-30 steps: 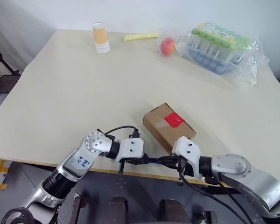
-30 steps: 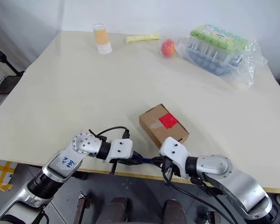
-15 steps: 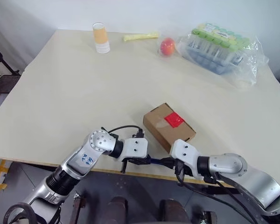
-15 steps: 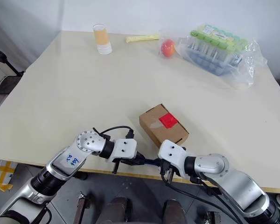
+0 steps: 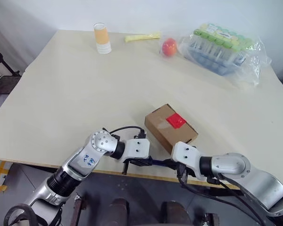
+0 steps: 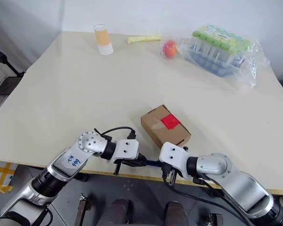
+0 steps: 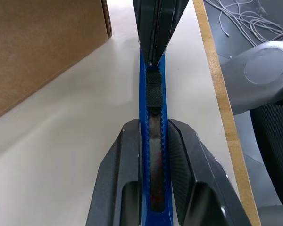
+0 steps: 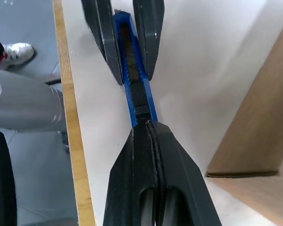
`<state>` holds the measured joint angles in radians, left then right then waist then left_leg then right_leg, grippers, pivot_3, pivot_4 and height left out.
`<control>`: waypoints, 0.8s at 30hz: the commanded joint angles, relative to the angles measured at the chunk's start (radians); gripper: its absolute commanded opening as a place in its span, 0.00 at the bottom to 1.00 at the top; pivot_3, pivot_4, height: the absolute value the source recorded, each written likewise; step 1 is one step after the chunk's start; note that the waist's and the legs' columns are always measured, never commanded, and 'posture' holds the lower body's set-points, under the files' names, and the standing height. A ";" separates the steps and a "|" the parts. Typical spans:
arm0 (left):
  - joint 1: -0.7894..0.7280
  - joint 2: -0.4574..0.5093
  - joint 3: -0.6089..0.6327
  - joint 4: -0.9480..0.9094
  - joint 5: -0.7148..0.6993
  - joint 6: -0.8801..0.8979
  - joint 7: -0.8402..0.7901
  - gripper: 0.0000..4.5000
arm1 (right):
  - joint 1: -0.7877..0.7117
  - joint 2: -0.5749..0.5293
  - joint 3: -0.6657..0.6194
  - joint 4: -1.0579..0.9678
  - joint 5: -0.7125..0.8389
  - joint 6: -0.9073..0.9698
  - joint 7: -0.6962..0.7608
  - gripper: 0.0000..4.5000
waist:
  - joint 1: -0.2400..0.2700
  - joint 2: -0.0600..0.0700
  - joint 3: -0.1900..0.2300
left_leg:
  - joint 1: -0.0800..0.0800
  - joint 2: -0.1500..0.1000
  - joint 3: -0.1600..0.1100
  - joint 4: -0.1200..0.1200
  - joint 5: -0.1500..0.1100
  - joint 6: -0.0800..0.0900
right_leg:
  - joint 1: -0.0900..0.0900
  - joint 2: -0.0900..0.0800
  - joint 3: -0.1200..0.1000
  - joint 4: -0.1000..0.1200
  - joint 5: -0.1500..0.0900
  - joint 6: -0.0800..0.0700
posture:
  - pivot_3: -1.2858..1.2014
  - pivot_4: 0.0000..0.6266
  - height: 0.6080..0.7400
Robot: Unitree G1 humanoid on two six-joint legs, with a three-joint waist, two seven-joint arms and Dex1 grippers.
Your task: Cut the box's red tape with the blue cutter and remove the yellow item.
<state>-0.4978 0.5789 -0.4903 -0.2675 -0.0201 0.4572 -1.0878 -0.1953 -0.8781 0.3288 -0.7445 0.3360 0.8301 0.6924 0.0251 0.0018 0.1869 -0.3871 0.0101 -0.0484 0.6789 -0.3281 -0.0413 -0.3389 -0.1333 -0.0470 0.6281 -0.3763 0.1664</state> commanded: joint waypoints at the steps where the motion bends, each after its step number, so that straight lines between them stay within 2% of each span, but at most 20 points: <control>1: 0.004 0.000 -0.023 -0.012 0.008 0.015 -0.007 0.10 | 0.018 -0.011 0.020 0.021 -0.022 0.021 0.012 0.00 | 0.000 0.000 0.000 | 0.000 0.000 0.000 0.000 0.000 0.000 | 0.000 0.000 0.000 0.000 0.000 0.000 | 0.52 0.24 1.00; 24: -0.008 -0.014 -0.025 0.000 0.011 0.008 -0.005 0.10 | -0.002 0.102 0.029 0.003 0.010 0.062 0.012 0.00 | -0.001 -0.001 -0.002 | 0.000 0.000 0.000 0.000 0.000 0.000 | 0.000 0.000 0.000 0.000 0.000 0.000 | 0.52 0.24 1.00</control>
<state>-0.5027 0.5745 -0.4895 -0.2642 -0.0172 0.4671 -1.0903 -0.2111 -0.7855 0.3310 -0.7373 0.3342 0.8852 0.6931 0.0241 0.0011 0.1845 -0.3870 0.0102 -0.0485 0.6788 -0.3281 -0.0413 -0.3388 -0.1332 -0.0470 0.6282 -0.3763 0.1663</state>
